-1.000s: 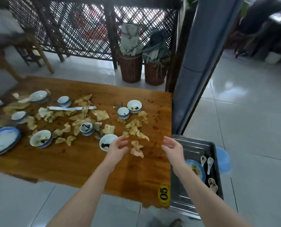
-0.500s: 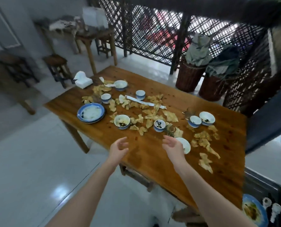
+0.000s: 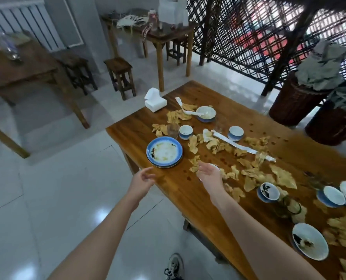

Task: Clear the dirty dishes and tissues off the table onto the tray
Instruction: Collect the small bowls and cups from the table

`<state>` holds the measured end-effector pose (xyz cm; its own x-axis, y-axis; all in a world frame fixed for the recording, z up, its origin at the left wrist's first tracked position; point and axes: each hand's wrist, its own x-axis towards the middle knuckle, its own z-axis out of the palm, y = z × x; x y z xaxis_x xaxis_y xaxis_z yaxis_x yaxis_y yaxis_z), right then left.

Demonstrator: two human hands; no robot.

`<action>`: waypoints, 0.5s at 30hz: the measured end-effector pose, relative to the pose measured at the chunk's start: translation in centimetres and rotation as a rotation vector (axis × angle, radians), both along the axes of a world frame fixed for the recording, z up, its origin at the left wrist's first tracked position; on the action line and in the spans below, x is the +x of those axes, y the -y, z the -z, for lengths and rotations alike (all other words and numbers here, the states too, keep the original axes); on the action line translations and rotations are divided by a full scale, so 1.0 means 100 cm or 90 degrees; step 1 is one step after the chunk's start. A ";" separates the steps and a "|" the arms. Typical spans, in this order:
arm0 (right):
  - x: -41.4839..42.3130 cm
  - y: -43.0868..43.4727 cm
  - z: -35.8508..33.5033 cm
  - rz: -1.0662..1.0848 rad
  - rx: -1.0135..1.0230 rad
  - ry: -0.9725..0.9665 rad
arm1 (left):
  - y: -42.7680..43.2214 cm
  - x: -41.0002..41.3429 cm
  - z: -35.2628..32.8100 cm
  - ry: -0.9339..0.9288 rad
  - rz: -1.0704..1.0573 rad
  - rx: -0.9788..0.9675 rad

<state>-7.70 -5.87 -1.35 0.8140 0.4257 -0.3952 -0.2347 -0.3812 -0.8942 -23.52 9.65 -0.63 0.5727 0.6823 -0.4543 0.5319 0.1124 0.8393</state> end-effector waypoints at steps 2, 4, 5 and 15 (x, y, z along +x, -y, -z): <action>0.014 -0.030 0.001 -0.012 -0.010 0.004 | -0.029 0.006 0.001 -0.015 -0.008 0.003; 0.028 -0.059 0.001 -0.013 -0.012 0.005 | -0.059 0.014 0.003 -0.018 -0.020 0.015; 0.035 -0.072 0.002 -0.011 -0.017 0.008 | -0.073 0.018 0.004 -0.021 -0.025 0.023; 0.055 -0.133 0.057 0.028 -0.169 -0.012 | -0.164 0.070 0.045 -0.089 0.060 0.039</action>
<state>-2.23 7.43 -7.04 0.8206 0.2696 -0.5038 -0.2724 -0.5905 -0.7597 -16.55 26.08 -5.09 0.5692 0.6574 -0.4937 0.6501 0.0078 0.7598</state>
